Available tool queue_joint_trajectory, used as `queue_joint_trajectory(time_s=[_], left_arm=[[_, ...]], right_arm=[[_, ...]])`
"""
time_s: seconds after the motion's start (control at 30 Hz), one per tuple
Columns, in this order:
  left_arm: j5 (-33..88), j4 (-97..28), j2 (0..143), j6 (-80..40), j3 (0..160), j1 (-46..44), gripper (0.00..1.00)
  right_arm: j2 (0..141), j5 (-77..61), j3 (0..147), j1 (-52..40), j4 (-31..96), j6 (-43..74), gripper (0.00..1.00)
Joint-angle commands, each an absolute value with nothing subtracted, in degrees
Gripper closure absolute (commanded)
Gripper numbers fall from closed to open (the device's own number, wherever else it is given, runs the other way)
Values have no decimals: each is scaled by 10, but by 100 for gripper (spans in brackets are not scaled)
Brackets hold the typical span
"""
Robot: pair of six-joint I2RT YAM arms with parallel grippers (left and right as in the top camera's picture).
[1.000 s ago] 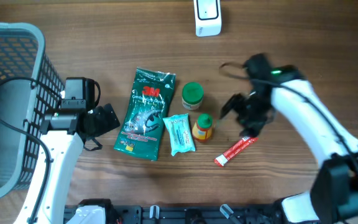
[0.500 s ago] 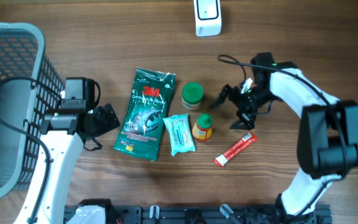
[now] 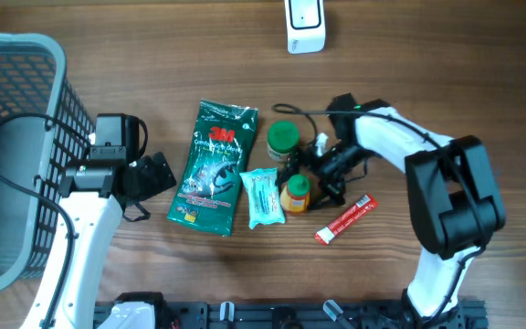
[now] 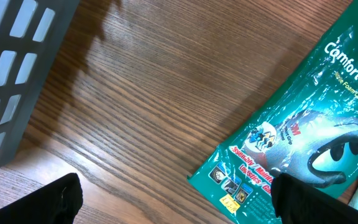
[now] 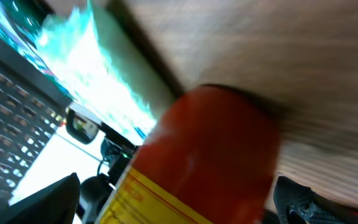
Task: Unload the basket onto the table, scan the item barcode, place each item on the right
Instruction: 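Lower the right gripper and grasp the upright sauce bottle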
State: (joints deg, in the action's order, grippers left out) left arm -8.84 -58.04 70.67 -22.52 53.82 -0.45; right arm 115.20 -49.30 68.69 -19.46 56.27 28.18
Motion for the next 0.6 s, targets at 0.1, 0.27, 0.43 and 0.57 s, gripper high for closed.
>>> queue_joint_trajectory(time_s=[0.1,0.27,0.43,0.57], left_arm=[[-86,-580,701,-214,535,-1,0],[-86,-580,701,-214,535,-1,0],[-86,-580,701,-214,535,-1,0],[-86,-580,701,-214,535,-1,0]], right_arm=[[1159,-507,673,-206,555,274,8],[1159,-450,666,-202,537,398,25],[1159,-447,666,-175,503,480,31],[1152,-418,667,-129,500,472,30]])
